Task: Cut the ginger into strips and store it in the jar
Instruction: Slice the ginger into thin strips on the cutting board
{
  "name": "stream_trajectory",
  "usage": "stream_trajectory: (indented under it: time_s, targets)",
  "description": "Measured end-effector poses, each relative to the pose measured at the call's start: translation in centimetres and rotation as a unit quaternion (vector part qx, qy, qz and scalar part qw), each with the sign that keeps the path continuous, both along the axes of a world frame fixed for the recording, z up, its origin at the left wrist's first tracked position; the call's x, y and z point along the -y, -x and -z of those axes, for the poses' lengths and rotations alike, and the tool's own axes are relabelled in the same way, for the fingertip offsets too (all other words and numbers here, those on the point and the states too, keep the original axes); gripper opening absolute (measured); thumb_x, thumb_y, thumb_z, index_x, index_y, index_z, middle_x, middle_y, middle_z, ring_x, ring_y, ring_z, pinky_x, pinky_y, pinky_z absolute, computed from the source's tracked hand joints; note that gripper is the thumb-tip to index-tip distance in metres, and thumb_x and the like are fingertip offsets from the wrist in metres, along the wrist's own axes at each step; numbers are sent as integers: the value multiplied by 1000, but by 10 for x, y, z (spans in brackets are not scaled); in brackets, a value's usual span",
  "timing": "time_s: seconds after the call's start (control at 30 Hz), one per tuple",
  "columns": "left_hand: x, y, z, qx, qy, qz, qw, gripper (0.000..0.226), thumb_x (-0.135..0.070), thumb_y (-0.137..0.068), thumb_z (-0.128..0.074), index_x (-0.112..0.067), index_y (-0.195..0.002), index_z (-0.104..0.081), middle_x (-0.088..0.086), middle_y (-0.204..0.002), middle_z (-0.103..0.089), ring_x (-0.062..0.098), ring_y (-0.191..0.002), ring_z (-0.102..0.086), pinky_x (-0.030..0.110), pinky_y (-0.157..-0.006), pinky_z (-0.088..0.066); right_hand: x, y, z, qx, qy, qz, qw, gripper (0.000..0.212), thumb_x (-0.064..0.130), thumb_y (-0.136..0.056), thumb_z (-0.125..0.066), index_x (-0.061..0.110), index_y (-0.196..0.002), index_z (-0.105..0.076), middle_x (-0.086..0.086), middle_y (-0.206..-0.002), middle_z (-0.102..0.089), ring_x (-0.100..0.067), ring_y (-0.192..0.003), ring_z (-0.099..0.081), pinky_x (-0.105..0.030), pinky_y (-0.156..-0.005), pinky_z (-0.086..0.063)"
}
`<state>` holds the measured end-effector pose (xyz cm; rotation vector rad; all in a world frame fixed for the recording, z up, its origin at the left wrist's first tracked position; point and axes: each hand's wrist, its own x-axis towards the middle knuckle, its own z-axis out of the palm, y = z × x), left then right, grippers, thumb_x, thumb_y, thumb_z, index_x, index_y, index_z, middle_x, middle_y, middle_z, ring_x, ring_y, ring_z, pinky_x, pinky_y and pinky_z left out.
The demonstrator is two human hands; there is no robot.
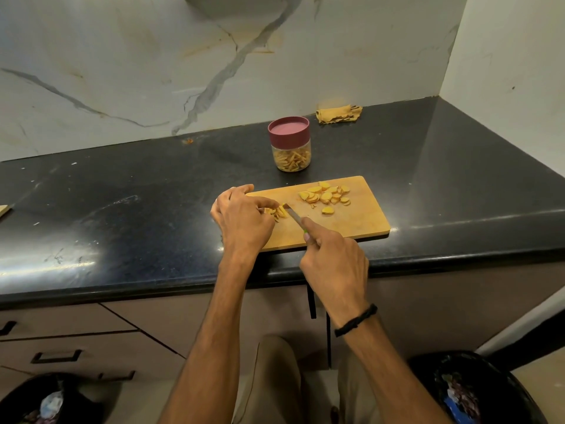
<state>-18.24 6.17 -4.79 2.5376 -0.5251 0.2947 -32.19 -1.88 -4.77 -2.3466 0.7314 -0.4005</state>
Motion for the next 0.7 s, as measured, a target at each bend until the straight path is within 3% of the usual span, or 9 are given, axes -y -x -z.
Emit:
stream_trajectory:
  time_s: [0.27, 0.4, 0.53, 0.7]
  targets:
    - [2, 0, 2, -5, -4, -5, 1000, 29, -15, -89, -66, -39, -99, -78, -5, -146, -51, 22, -140, -30, 49, -117, -18, 1, 1, -1, -9, -2, 11, 1000, 40, 28, -103, -42, 38, -142, -43, 5, -87, -56, -10, -73, -43, -22, -63, -33]
    - [6, 0, -1, 5, 3, 1, 1000, 30, -16, -91, -64, -37, -110, -76, -4, -146, -51, 22, -141, -31, 48, -117, -18, 7, 6, -3, 5, -18, 33, 999, 40, 28, -103, -41, 38, -142, -44, 4, -91, -59, -9, -72, -41, -22, -56, -31]
    - [20, 6, -3, 19, -10, 32, 999, 29, -25, -93, -65, -36, -119, -72, -3, -147, -50, 24, -141, -30, 46, -116, -18, 19, 11, -3, 27, -26, 81, 996, 40, 29, -103, -44, 41, -141, -45, 7, -85, -55, -11, -73, -45, -25, -63, -37]
    - [53, 23, 2, 32, -64, 94, 993, 25, -42, -92, -65, -41, -116, -72, -2, -152, -44, 25, -145, -26, 50, -120, -14, 33, 12, -2, 52, -30, 138, 989, 38, 30, -102, -46, 41, -138, -49, -3, -105, -69, -25, -95, -61, -32, -74, -48]
